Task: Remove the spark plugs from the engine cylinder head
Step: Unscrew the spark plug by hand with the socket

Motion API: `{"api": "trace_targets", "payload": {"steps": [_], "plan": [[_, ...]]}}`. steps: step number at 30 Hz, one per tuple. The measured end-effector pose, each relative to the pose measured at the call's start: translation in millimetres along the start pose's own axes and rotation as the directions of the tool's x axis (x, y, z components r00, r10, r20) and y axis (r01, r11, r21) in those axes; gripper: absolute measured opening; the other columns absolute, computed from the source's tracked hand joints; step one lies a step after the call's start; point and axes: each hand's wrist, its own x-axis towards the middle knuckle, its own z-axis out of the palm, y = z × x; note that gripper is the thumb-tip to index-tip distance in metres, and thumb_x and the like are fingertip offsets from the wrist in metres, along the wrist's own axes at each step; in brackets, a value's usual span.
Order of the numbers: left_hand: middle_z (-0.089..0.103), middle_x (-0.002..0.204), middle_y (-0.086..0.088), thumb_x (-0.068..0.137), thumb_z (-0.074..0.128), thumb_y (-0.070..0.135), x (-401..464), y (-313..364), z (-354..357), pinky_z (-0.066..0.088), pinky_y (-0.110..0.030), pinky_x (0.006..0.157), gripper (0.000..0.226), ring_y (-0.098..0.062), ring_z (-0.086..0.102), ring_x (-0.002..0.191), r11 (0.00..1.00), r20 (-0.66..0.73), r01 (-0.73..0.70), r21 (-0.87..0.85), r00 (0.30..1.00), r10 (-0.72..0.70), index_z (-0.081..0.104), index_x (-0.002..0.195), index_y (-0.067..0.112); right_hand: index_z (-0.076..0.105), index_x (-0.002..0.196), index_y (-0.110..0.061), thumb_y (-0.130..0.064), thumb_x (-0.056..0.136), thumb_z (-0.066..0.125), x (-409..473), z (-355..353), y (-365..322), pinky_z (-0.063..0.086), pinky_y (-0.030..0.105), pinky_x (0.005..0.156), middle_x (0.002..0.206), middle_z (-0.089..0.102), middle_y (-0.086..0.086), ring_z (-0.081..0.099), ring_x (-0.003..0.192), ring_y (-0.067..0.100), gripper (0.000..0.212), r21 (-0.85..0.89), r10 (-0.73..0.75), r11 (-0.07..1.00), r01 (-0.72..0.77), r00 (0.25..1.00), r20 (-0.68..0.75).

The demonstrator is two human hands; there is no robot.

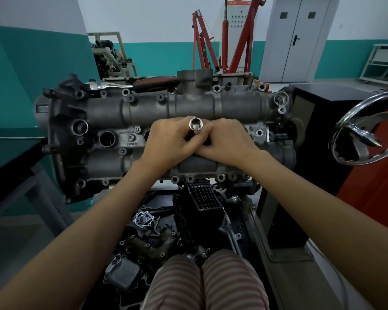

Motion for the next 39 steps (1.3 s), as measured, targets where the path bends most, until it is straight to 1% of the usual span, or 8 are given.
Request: {"api": "trace_targets", "payload": {"steps": [4,9,13,18,22,28,34,39], "plan": [[0.035,0.051,0.011,0.085,0.058,0.032,0.6,-0.9,-0.5,0.027,-0.022,0.05,0.036,-0.009,0.033,0.044,0.998,0.002,-0.006,-0.055,1.0,0.006,0.032,0.061,0.025,0.069,0.08,-0.017,-0.049,0.08,0.046,-1.0,-3.0,0.3,0.034,0.028,0.055,0.067,0.066,0.004,0.061,0.068,0.024,0.04,0.063,0.029,0.998,-0.03,0.999,0.025],[0.037,0.054,0.008,0.086,0.049,0.03,-0.3,0.6,-1.6,0.028,-0.025,0.047,0.028,-0.014,0.036,0.046,0.998,0.036,-0.01,-0.058,0.999,0.012,0.033,0.066,0.019,0.061,0.083,-0.009,-0.043,0.087,0.044,0.3,0.3,0.8,0.03,0.029,0.056,0.078,0.066,0.01,0.06,0.072,0.031,0.038,-0.021,-0.016,1.0,0.017,1.0,0.014],[0.036,0.061,0.01,0.084,0.047,0.026,-0.8,2.0,-1.9,0.027,-0.023,0.049,0.021,-0.007,0.031,0.053,0.998,0.021,-0.011,-0.069,1.0,0.013,0.034,0.069,0.019,0.056,0.101,-0.009,-0.042,0.084,0.048,-0.2,1.4,0.9,0.03,0.029,0.057,0.087,0.067,0.004,0.061,0.079,0.027,0.038,-0.004,-0.038,0.999,0.038,0.999,0.01],[0.051,0.054,-0.004,0.086,0.055,0.027,-1.0,-2.4,1.9,0.032,-0.021,0.048,0.037,-0.012,0.044,0.05,1.0,-0.044,-0.016,-0.004,0.999,0.016,0.057,0.06,0.001,0.062,0.089,-0.017,-0.06,0.076,0.028,-1.1,-0.7,-0.7,0.03,0.026,0.055,0.074,0.067,0.001,0.062,0.071,0.021,0.057,-0.037,-0.022,0.999,0.021,1.0,-0.016],[0.053,0.051,-0.008,0.085,0.058,0.029,-1.2,-4.0,3.2,0.035,-0.025,0.045,0.04,-0.019,0.047,0.044,1.0,-0.049,-0.02,-0.007,0.999,0.02,0.057,0.057,0.001,0.067,0.086,-0.013,-0.041,0.088,0.048,-1.7,-1.0,1.5,0.026,0.028,0.056,0.073,0.067,0.01,0.061,0.072,0.031,0.034,-0.029,-0.02,0.999,0.02,1.0,-0.005],[0.036,0.062,0.007,0.085,0.05,0.025,0.2,2.1,-0.6,0.029,-0.025,0.05,0.023,-0.013,0.035,0.052,0.999,-0.002,-0.02,-0.038,1.0,0.019,0.035,0.068,0.019,0.055,0.101,-0.008,-0.04,0.085,0.05,-1.4,1.3,-0.5,0.03,0.029,0.057,0.087,0.067,0.005,0.062,0.078,0.029,0.036,-0.025,-0.05,0.998,0.049,0.999,-0.008],[0.054,0.051,-0.007,0.086,0.056,0.028,-1.4,-0.4,1.2,0.036,-0.025,0.045,0.039,-0.022,0.05,0.044,0.999,-0.021,0.003,0.04,1.0,-0.002,0.057,0.057,0.002,0.065,0.084,-0.016,-0.049,0.082,0.047,-1.7,-0.3,0.1,0.03,0.027,0.056,0.07,0.066,0.003,0.062,0.069,0.025,0.037,-0.013,-0.006,1.0,0.006,1.0,-0.002],[0.049,0.048,-0.003,0.085,0.058,0.031,-1.0,-2.7,2.7,0.03,-0.022,0.046,0.042,-0.014,0.039,0.044,0.999,-0.037,-0.014,0.039,0.999,0.016,0.053,0.052,0.005,0.067,0.082,-0.015,-0.039,0.086,0.049,-1.0,0.5,1.7,0.028,0.027,0.057,0.074,0.067,0.008,0.061,0.073,0.03,0.031,-0.02,0.015,1.0,-0.015,1.0,0.01]]}}
